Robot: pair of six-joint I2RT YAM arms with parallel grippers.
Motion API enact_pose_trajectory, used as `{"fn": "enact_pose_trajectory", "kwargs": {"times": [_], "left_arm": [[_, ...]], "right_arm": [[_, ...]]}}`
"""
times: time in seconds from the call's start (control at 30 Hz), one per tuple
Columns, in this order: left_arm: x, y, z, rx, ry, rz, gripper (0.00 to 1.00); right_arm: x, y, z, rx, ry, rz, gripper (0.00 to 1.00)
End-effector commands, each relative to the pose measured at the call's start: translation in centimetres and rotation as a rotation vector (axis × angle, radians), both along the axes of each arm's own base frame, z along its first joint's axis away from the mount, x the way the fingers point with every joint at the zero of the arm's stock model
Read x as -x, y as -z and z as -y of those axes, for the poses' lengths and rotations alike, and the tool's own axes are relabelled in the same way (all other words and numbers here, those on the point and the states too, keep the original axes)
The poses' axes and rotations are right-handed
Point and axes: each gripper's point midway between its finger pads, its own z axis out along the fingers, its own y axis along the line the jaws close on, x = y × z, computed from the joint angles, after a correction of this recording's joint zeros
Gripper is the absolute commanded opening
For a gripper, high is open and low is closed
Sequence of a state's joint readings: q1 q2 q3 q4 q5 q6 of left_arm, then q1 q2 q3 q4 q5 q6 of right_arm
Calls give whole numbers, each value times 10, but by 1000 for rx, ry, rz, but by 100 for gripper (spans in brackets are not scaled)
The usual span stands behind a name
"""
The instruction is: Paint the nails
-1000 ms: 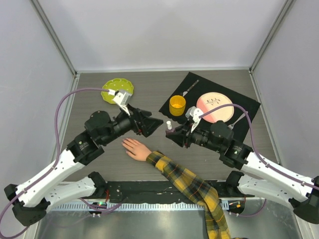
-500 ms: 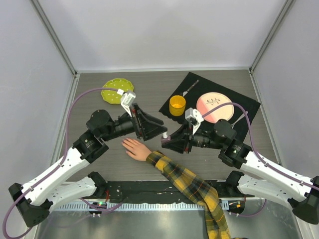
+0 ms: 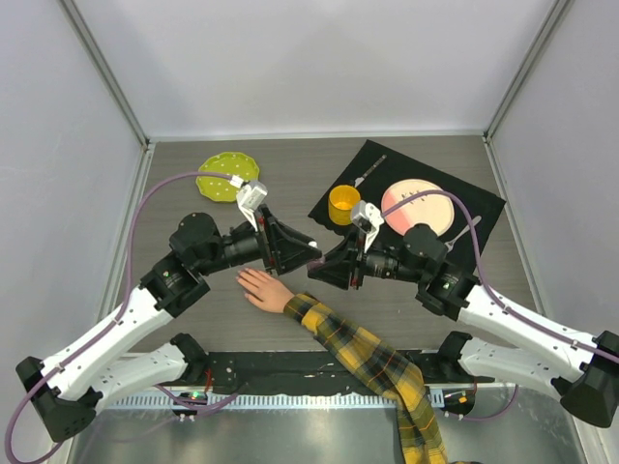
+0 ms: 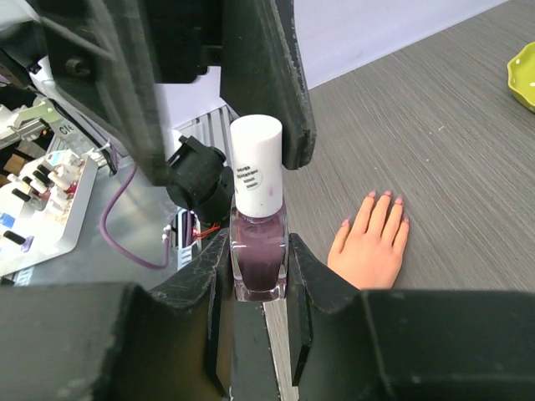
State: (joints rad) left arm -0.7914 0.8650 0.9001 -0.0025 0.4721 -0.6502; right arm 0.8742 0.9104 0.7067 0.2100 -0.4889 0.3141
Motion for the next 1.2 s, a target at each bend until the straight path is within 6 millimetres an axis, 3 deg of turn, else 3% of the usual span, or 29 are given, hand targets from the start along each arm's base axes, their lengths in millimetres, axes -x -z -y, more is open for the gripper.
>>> {"fn": "enact_pose_trajectory", "kwargs": {"times": [0.0, 0.1, 0.17, 0.23, 0.3, 0.33, 0.4, 0.43, 0.47, 0.5, 0.53, 0.63, 0.87, 1.03, 1.17], "left_arm": [[1, -20, -1, 19, 14, 74, 42], [-13, -12, -3, -30, -54, 58, 27], [-26, -13, -6, -52, -123, 58, 9], [-45, -2, -11, -103, -230, 31, 0], [-60, 4, -17, -150, -342, 16, 0], [-64, 5, -15, -168, -373, 17, 0], [-66, 17, -11, -245, -426, 22, 0], [-80, 17, -12, -284, -519, 23, 0], [-78, 23, -4, -328, -519, 25, 0], [-79, 35, -4, -395, -534, 8, 0], [-90, 38, 2, -438, -576, 1, 0], [-95, 47, 13, -499, -586, -15, 0], [-87, 30, 24, -403, -521, 2, 0], [-64, 16, 29, -322, -403, 18, 30], [-52, -2, 14, -263, -390, 36, 50]], "right_arm": [[-10, -37, -2, -87, 35, 57, 1], [-20, -36, -2, -76, 83, 51, 1], [-29, -32, -1, -52, 127, 45, 1], [-49, -31, 3, -34, 241, 41, 1], [-64, -23, 8, 18, 346, 29, 1], [-85, -19, 19, 54, 491, 25, 1], [-84, -16, 15, 108, 559, 64, 1], [-94, -18, 24, 136, 667, 83, 1], [-97, -12, 20, 172, 690, 92, 1], [-98, -10, 18, 193, 705, 98, 1], [-100, -12, 15, 198, 712, 98, 1], [-108, -5, 15, 227, 752, 109, 1], [-98, -5, 14, 163, 661, 132, 1], [-78, -13, 13, 93, 536, 138, 1], [-62, -15, 13, 65, 466, 135, 1]]}}
